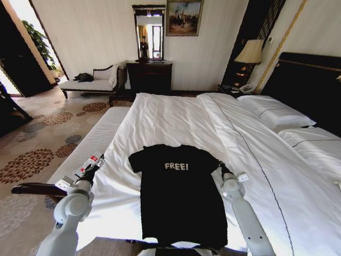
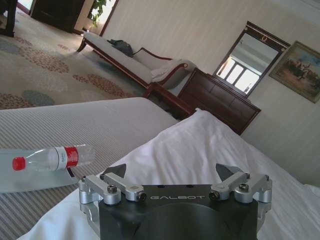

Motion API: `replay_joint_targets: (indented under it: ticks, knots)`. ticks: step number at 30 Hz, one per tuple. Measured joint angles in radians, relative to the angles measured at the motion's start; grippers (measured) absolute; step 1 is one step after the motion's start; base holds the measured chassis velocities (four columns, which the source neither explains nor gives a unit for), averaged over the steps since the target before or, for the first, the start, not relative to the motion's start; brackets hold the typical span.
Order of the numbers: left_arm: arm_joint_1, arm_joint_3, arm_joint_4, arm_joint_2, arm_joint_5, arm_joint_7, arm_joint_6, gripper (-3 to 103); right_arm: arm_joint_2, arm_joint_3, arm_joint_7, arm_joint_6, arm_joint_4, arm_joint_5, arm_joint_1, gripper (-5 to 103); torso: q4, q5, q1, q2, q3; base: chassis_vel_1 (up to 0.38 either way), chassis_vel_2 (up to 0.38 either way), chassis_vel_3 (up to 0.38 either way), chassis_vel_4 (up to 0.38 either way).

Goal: Fold the clothes on the bed.

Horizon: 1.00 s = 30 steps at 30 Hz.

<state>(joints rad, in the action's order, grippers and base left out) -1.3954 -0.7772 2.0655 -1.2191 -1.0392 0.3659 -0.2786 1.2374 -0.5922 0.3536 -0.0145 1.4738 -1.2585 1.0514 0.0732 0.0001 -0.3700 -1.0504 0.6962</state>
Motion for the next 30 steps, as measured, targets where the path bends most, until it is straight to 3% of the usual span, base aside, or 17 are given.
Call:
replay_joint_targets:
  ticks: [30]
  knots:
    - [0.025, 0.023, -0.022, 0.002, 0.009, 0.004, -0.004, 100, -0.067, 0.028, -0.023, 0.012, -0.086, 0.049, -0.1, 0, 0.0, 0.0, 0.0, 0.0, 0.0, 0.0, 0.0, 0.0, 0.0]
